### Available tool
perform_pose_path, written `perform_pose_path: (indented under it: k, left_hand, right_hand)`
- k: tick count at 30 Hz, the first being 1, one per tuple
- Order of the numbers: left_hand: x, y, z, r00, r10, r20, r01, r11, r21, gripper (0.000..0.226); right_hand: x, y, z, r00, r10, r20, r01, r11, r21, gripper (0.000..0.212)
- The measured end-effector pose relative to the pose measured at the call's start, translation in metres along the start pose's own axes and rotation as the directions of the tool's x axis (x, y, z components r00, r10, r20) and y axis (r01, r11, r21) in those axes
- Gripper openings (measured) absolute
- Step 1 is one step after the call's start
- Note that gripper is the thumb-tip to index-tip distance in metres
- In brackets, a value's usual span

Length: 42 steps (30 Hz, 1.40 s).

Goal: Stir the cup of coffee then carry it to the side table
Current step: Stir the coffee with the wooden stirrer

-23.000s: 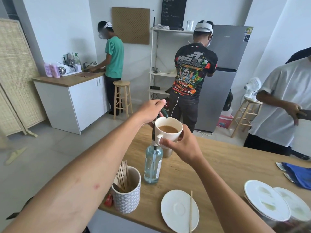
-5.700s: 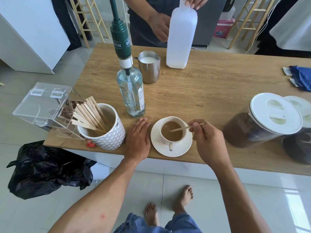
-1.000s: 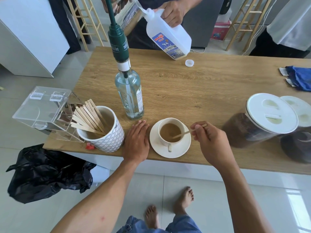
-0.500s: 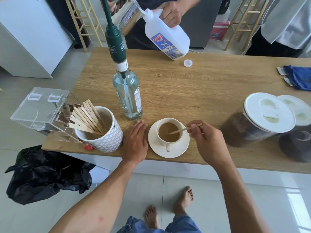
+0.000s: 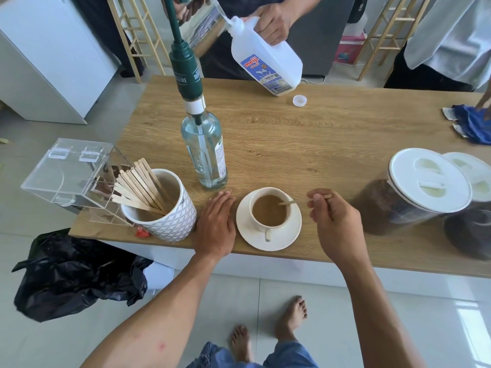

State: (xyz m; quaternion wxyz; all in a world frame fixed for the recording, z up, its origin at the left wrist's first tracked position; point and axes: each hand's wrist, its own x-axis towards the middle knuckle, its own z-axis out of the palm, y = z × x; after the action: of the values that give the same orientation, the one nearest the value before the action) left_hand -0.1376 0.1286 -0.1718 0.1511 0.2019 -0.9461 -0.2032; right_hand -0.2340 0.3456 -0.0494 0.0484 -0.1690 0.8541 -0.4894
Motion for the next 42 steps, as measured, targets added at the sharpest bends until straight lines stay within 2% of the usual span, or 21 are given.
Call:
perform_pose_path:
  k: [3, 7, 12, 16, 19, 21, 25, 27, 30, 32, 34, 36, 39, 42]
  left_hand:
    - [-0.0002, 0.0004, -0.0006, 1.0, -0.002, 0.008, 0.002, 1.0, 0.011, 0.05]
    - [0.0004, 0.0023, -0.0013, 1.0, -0.003, 0.009, 0.003, 1.0, 0.01, 0.051]
    - [0.0001, 0.0009, -0.0004, 1.0, 0.002, 0.009, -0.002, 1.0, 0.009, 0.05]
    - [0.0007, 0.0003, -0.0005, 1.0, 0.003, 0.005, -0.003, 1.0, 0.01, 0.049]
    - [0.0, 0.0011, -0.001, 1.0, 0.0, 0.008, 0.0, 1.0, 0.018, 0.049]
    - [0.0001, 0.0017, -0.0014, 1.0, 0.001, 0.008, -0.001, 1.0, 0.016, 0.05]
    - [-0.0001, 0.0017, -0.0024, 1.0, 0.003, 0.005, -0.003, 1.0, 0.019, 0.05]
    - [0.0001, 0.0008, -0.0021, 1.0, -0.002, 0.007, 0.002, 1.0, 0.015, 0.05]
    - [0.0, 0.0007, -0.001, 1.0, -0.001, 0.009, 0.0, 1.0, 0.011, 0.05]
    - [0.0004, 0.0015, -0.0011, 1.0, -0.001, 0.01, 0.001, 1.0, 0.01, 0.05]
    - [0.0003, 0.0012, -0.0014, 1.0, -0.004, 0.009, 0.004, 1.0, 0.011, 0.05]
    - [0.0001, 0.0005, -0.0014, 1.0, -0.006, 0.01, 0.006, 1.0, 0.01, 0.05]
    - [0.0, 0.0007, -0.0004, 1.0, -0.002, 0.011, 0.002, 1.0, 0.002, 0.05]
    - [0.0013, 0.0001, 0.0006, 1.0, 0.005, 0.006, -0.005, 1.0, -0.013, 0.048]
  right_hand:
    - [-0.0023, -0.0009, 0.0015, 0.996, -0.029, 0.086, 0.031, 0.999, -0.027, 0.018]
    - [0.0019, -0.0001, -0.0033, 1.0, -0.027, 0.013, 0.027, 1.0, -0.009, 0.018]
    - [0.0001, -0.0042, -0.0008, 0.992, -0.018, 0.127, 0.023, 0.999, -0.035, 0.022]
    - [0.0013, -0.0028, -0.0036, 0.999, 0.015, 0.035, -0.015, 1.0, -0.004, 0.025]
    - [-0.0001, -0.0048, 0.0031, 0.996, -0.025, 0.08, 0.026, 1.0, -0.011, 0.019]
    - [-0.0018, -0.0036, 0.005, 0.994, 0.008, 0.107, -0.009, 1.0, 0.01, 0.021]
    - [0.0014, -0.0015, 0.0018, 0.999, 0.038, 0.0, -0.038, 0.998, 0.041, 0.022]
    - [0.0017, -0.0026, 0.0038, 1.0, 0.01, 0.024, -0.011, 0.999, 0.033, 0.019]
    - [-0.0004, -0.0013, 0.0041, 0.995, 0.055, 0.08, -0.059, 0.997, 0.055, 0.022]
    - [0.0009, 0.0008, 0.0006, 0.996, 0.086, 0.02, -0.087, 0.995, 0.053, 0.024]
    - [0.0024, 0.0004, -0.0008, 0.998, 0.058, -0.027, -0.057, 0.997, 0.049, 0.022]
    - [0.0025, -0.0023, 0.0014, 1.0, 0.018, 0.018, -0.019, 0.999, 0.038, 0.019]
    - [0.001, -0.0018, 0.0031, 0.996, 0.049, 0.078, -0.051, 0.998, 0.023, 0.023]
    - [0.003, -0.0002, 0.0016, 0.997, 0.081, -0.009, -0.081, 0.997, 0.021, 0.023]
